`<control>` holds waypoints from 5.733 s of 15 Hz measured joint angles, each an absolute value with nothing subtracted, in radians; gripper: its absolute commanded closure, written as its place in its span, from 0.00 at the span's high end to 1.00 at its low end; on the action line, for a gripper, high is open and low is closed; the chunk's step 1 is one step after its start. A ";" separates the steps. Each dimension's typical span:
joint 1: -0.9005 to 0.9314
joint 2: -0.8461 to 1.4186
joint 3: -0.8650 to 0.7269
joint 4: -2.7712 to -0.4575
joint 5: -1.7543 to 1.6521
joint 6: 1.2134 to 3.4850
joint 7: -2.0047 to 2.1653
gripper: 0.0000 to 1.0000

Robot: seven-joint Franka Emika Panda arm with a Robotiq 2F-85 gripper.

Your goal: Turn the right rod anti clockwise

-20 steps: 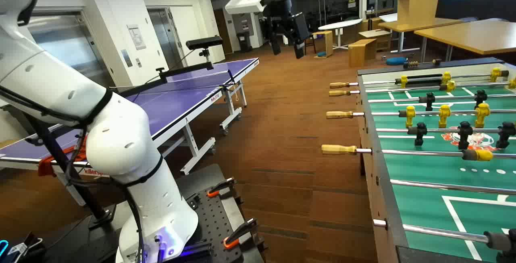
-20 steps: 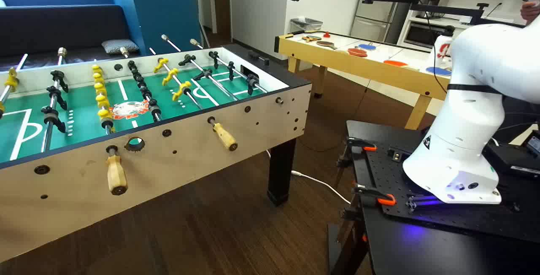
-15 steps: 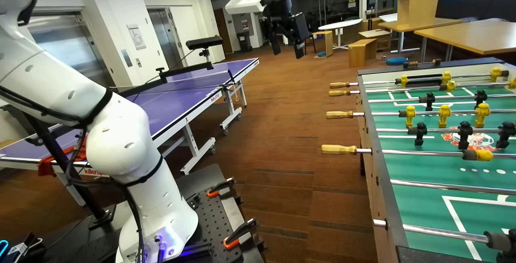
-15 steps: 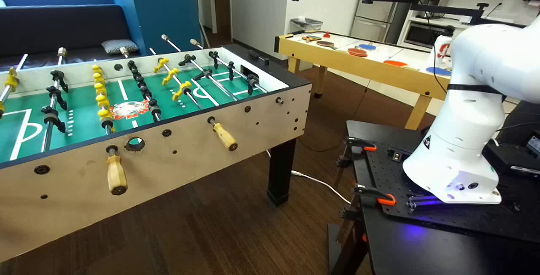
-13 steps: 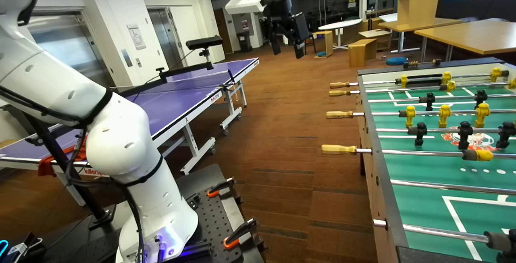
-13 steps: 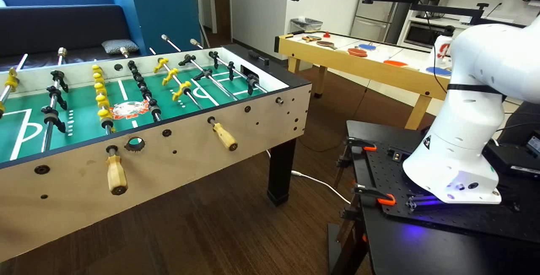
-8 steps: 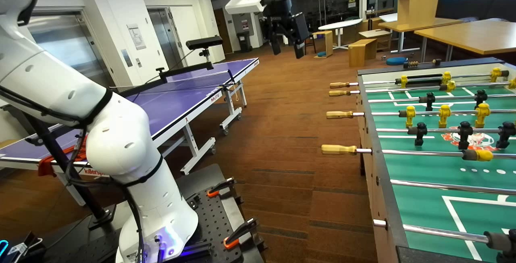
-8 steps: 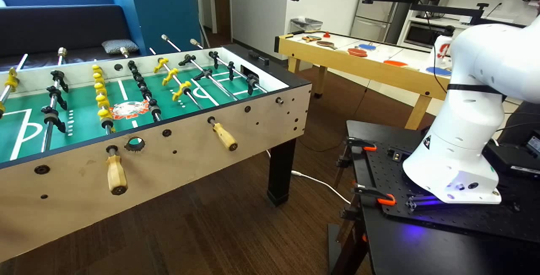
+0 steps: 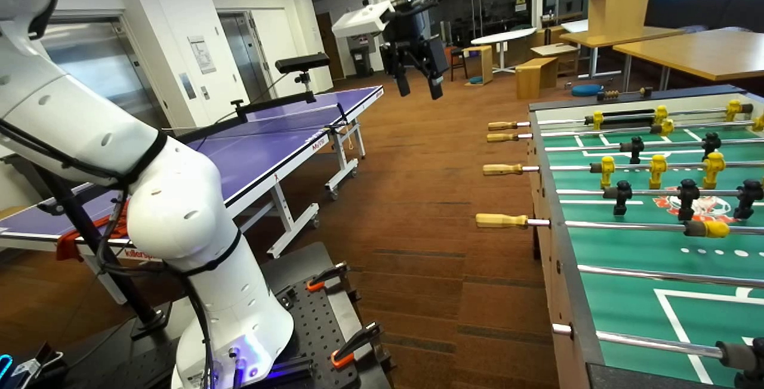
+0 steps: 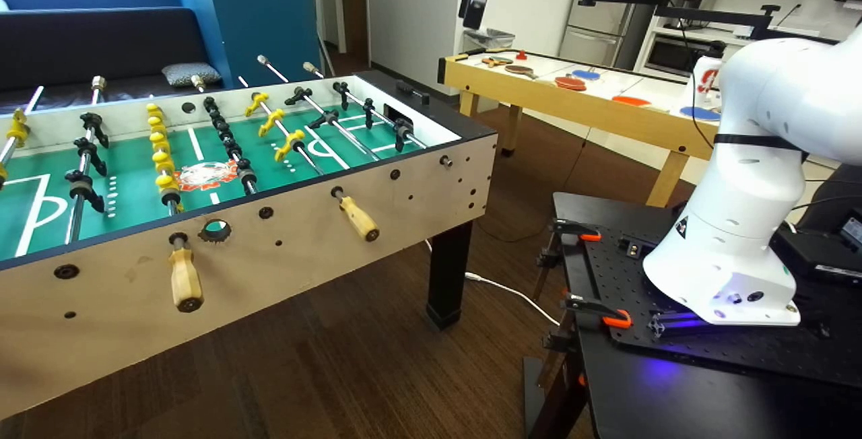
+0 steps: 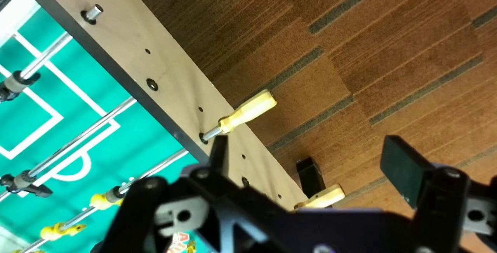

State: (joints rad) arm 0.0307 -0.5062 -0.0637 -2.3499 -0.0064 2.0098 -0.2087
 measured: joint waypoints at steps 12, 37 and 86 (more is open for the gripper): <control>0.034 -0.328 0.244 -2.656 -0.404 2.347 0.222 1.00; 0.235 0.197 0.282 -2.609 -1.541 1.914 1.270 1.00; -0.165 0.648 0.604 -2.279 -1.951 1.674 2.599 1.00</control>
State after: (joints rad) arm -0.1652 0.6480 0.6036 -2.2790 -1.9509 1.6737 2.5993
